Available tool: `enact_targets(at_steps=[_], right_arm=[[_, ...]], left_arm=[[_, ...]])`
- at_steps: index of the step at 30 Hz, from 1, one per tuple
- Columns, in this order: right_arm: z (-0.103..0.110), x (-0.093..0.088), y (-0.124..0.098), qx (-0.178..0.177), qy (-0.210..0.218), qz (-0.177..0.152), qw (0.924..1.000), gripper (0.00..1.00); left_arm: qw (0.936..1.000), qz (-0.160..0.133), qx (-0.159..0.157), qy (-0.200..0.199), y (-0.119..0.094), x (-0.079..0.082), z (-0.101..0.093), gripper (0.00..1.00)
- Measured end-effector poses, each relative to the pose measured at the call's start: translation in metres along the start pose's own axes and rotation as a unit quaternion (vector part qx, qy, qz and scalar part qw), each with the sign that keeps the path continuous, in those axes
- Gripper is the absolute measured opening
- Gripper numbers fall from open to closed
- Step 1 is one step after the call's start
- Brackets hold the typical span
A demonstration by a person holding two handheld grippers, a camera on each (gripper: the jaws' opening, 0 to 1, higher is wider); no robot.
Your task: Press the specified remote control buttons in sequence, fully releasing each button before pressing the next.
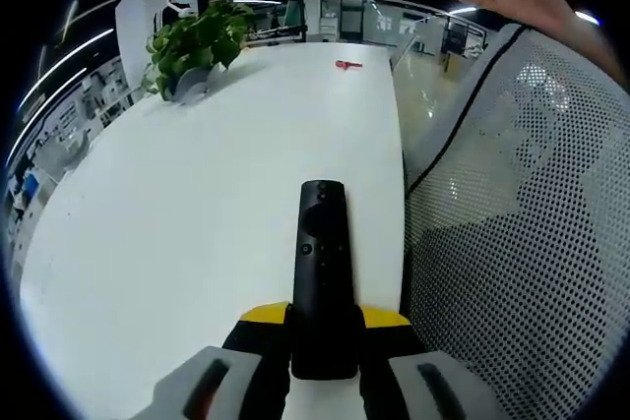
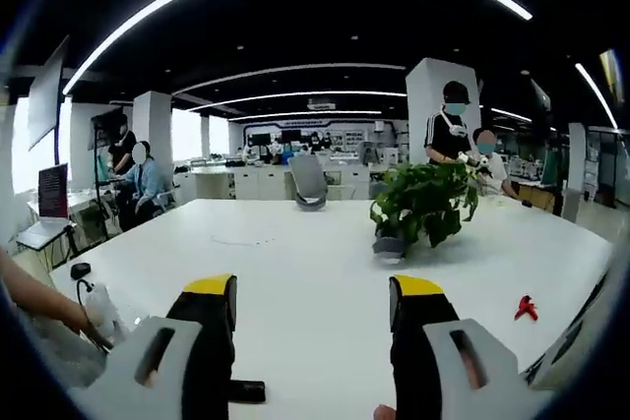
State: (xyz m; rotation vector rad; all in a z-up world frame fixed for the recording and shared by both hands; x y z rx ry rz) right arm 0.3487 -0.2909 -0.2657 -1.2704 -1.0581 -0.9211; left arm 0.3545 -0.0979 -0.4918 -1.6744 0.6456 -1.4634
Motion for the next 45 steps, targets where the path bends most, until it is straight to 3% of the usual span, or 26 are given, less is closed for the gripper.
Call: enact_targets(at_steps=[2, 5, 14, 16, 18, 21, 26, 29, 31, 35, 38, 45], right_arm=[[-0.009, -0.003, -0.002, -0.012, -0.019, 0.011, 0.9997, 0.62], [-0.017, -0.003, -0.002, -0.016, -0.012, 0.015, 0.9997, 0.62], [-0.035, 0.025, 0.003, -0.025, -0.058, 0.010, 0.9980, 0.61], [-0.035, 0.026, 0.003, -0.020, -0.046, 0.008, 0.9987, 0.61], [-0.027, 0.020, 0.004, -0.004, -0.014, 0.012, 0.9998, 0.61], [-0.015, 0.003, 0.004, -0.009, -0.021, 0.021, 0.9995, 0.62], [0.006, -0.013, 0.002, 0.004, 0.026, 0.028, 0.9993, 0.62], [0.014, -0.019, 0.002, 0.000, 0.025, 0.026, 0.9993, 0.62], [0.014, -0.020, 0.002, -0.011, 0.005, 0.027, 0.9996, 0.60], [0.010, -0.027, 0.005, -0.025, 0.032, 0.031, 0.9987, 0.58], [0.010, -0.028, 0.005, -0.036, 0.014, 0.039, 0.9985, 0.58], [0.007, -0.030, 0.005, -0.036, 0.024, 0.041, 0.9982, 0.61]], left_arm=[[1.0000, 0.001, 0.000, 0.000, 0.000, 0.000, 0.000, 0.25], [1.0000, 0.001, 0.000, 0.000, 0.000, 0.000, 0.000, 0.25], [1.0000, 0.002, 0.000, 0.000, 0.000, 0.000, 0.000, 0.25], [1.0000, 0.002, 0.000, 0.000, 0.000, 0.000, 0.000, 0.25], [1.0000, 0.002, 0.000, 0.000, 0.000, 0.000, 0.000, 0.25], [1.0000, 0.002, 0.000, 0.000, 0.000, 0.000, 0.000, 0.25], [1.0000, 0.002, 0.000, 0.000, 0.000, 0.000, 0.000, 0.25], [1.0000, 0.001, 0.000, -0.001, 0.000, 0.000, 0.000, 0.25], [1.0000, 0.000, 0.001, -0.001, 0.000, 0.000, 0.000, 0.25], [1.0000, 0.002, 0.001, -0.002, 0.001, 0.000, 0.000, 0.25], [1.0000, 0.002, 0.003, -0.005, 0.000, 0.000, 0.000, 0.25], [0.9999, 0.013, 0.004, -0.007, 0.001, 0.001, 0.000, 0.25]])
Point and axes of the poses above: the point that each gripper's makers call its tool centre point, and the gripper's own axes: y roughly forward along the fingers, z roughly to its left, x roughly out of its top, the point moved 3 cm from there along -y, roughly backward along the fingers, and after that the axes turned 5 degrees about z, right-handed, at the moved point
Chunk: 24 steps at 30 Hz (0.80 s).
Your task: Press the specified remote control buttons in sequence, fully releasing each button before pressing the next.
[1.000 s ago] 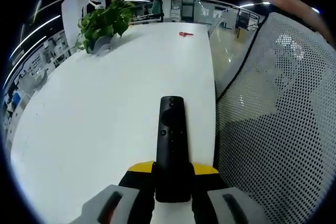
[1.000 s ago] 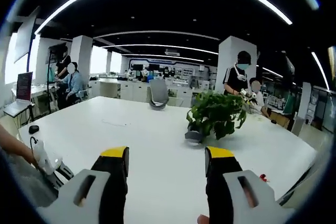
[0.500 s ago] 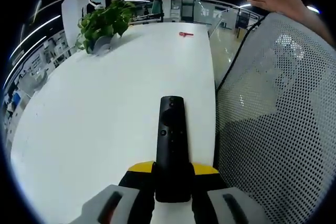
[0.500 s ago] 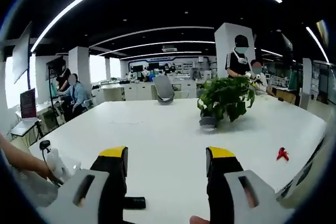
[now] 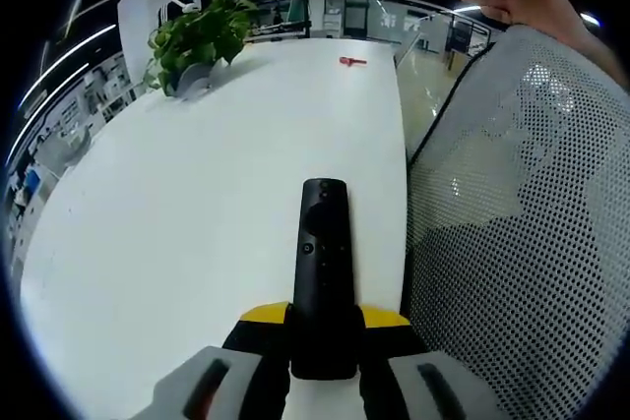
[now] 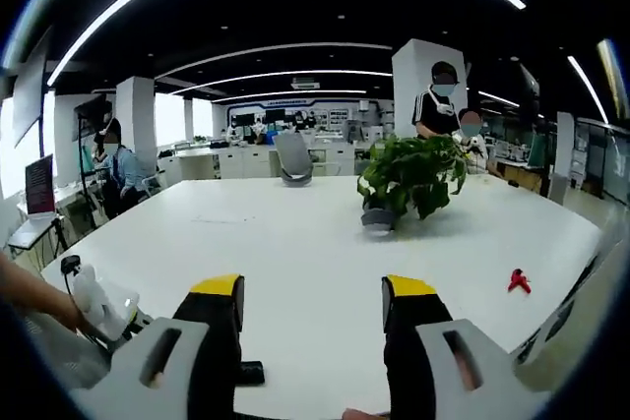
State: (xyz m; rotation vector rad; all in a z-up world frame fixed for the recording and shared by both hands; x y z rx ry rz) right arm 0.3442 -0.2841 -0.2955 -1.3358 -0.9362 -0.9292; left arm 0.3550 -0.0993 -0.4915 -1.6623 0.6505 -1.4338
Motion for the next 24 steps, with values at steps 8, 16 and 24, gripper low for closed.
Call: enact_targets(at_steps=[8, 16, 24], right_arm=[[-0.002, -0.002, 0.003, -0.020, -0.026, 0.003, 0.9994, 0.80], [-0.008, -0.002, 0.004, -0.031, -0.017, 0.005, 0.9994, 0.86], [-0.014, -0.001, 0.002, -0.049, -0.011, -0.005, 0.9987, 0.96]], left_arm=[[0.9998, -0.011, -0.008, 0.014, -0.001, -0.002, 0.001, 0.25], [0.9994, -0.018, -0.016, 0.024, 0.000, -0.002, 0.001, 0.24], [0.9970, -0.008, -0.015, 0.075, -0.002, -0.002, 0.011, 0.24]])
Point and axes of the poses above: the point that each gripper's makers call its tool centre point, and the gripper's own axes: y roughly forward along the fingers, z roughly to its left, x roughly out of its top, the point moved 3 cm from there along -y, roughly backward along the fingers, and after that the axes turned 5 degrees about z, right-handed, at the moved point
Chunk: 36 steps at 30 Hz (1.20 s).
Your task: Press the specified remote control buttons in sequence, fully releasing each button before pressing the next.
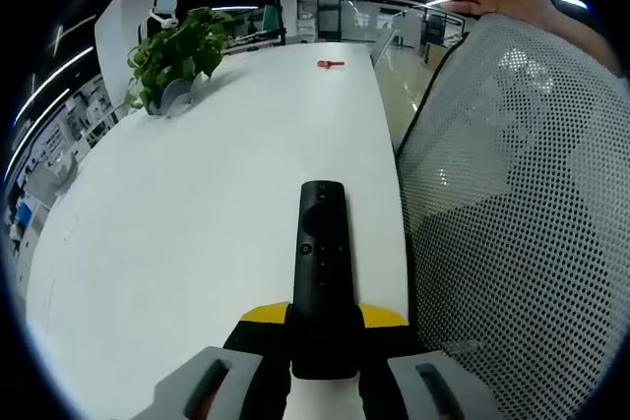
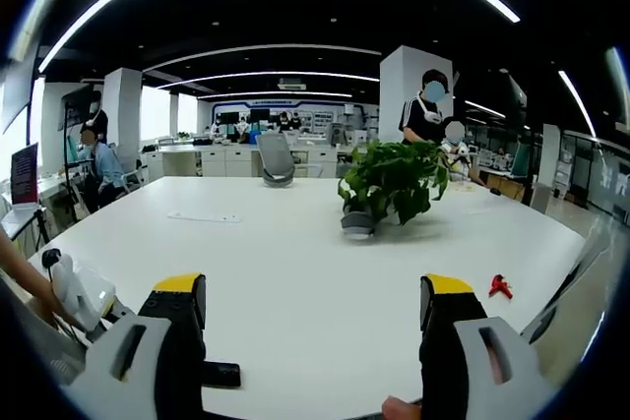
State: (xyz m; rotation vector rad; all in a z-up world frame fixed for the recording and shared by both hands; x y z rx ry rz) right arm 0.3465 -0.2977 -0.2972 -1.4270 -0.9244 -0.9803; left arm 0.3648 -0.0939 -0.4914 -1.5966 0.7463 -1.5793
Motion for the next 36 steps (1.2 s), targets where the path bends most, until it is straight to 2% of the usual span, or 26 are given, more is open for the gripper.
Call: enact_targets(at_steps=[4, 14, 22, 32, 36], right_arm=[[-0.001, 0.000, 0.001, -0.008, -0.004, 0.001, 1.0000, 0.99], [-0.002, -0.006, 0.002, -0.009, -0.010, 0.018, 0.9998, 0.93], [-0.004, -0.006, 0.002, -0.015, -0.010, 0.019, 0.9997, 0.91], [-0.005, -0.006, 0.002, -0.021, -0.016, 0.020, 0.9995, 0.94], [-0.006, -0.007, 0.001, -0.025, -0.017, 0.021, 0.9993, 0.93]], left_arm=[[0.9999, 0.003, -0.003, 0.011, -0.001, 0.002, 0.008, 0.24], [0.9998, 0.004, 0.012, 0.017, -0.008, 0.011, 0.034, 0.24], [0.9994, 0.002, 0.031, 0.014, -0.017, 0.021, 0.069, 0.24], [0.9968, 0.013, 0.049, 0.062, -0.021, 0.027, 0.092, 0.24], [0.9967, 0.015, 0.051, 0.061, -0.021, 0.028, 0.101, 0.24]])
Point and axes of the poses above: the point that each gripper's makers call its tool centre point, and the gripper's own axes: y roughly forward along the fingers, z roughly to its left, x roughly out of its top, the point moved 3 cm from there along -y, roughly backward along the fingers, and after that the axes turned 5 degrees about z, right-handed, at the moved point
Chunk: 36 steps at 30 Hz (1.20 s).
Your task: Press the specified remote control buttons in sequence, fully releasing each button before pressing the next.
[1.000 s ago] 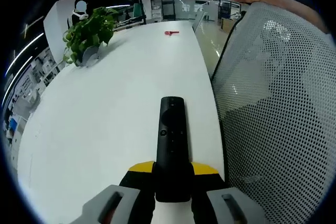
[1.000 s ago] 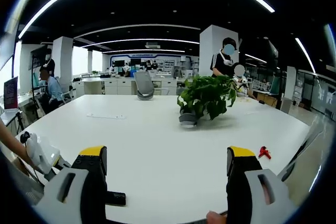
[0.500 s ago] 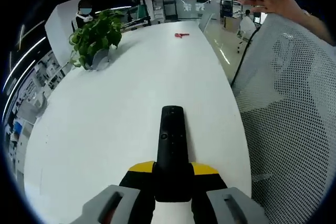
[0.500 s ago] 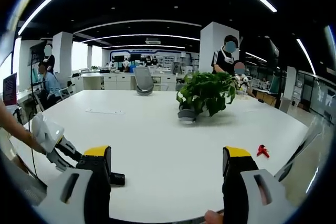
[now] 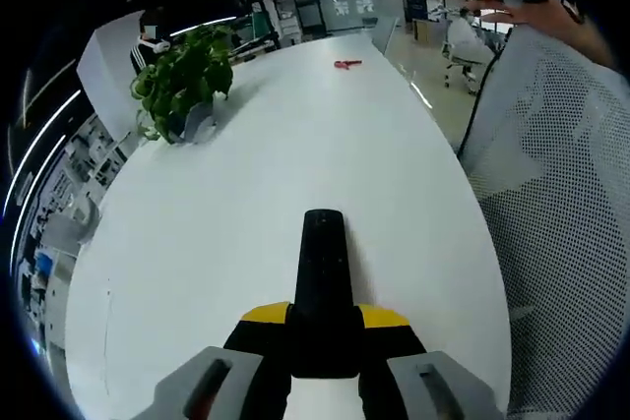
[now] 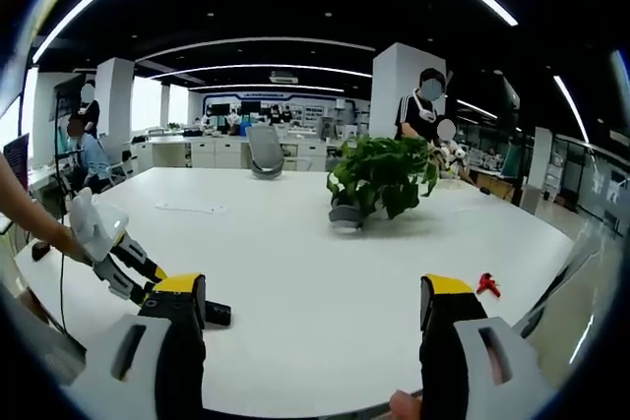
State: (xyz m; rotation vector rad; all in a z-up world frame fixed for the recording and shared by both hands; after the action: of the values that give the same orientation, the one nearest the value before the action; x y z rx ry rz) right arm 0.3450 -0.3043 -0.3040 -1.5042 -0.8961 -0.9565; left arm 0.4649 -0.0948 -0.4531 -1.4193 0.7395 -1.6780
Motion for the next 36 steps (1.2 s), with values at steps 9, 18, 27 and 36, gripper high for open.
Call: enact_targets(at_steps=[9, 18, 27, 36], right_arm=[[-0.002, -0.001, 0.001, -0.005, -0.001, 0.003, 1.0000, 0.90], [-0.002, -0.002, 0.002, -0.007, -0.003, 0.007, 0.9999, 0.88], [0.000, 0.003, 0.001, 0.005, 0.010, -0.011, 0.9999, 0.90], [0.004, 0.004, 0.003, 0.012, 0.011, -0.013, 0.9998, 0.99]], left_arm=[[0.9997, 0.009, 0.009, 0.021, 0.001, 0.003, 0.019, 0.24], [0.9989, 0.022, 0.023, 0.035, 0.004, 0.000, 0.045, 0.24], [0.9985, 0.029, 0.032, 0.033, 0.009, -0.002, 0.070, 0.24], [0.9976, 0.040, 0.042, 0.037, 0.014, -0.007, 0.095, 0.24]])
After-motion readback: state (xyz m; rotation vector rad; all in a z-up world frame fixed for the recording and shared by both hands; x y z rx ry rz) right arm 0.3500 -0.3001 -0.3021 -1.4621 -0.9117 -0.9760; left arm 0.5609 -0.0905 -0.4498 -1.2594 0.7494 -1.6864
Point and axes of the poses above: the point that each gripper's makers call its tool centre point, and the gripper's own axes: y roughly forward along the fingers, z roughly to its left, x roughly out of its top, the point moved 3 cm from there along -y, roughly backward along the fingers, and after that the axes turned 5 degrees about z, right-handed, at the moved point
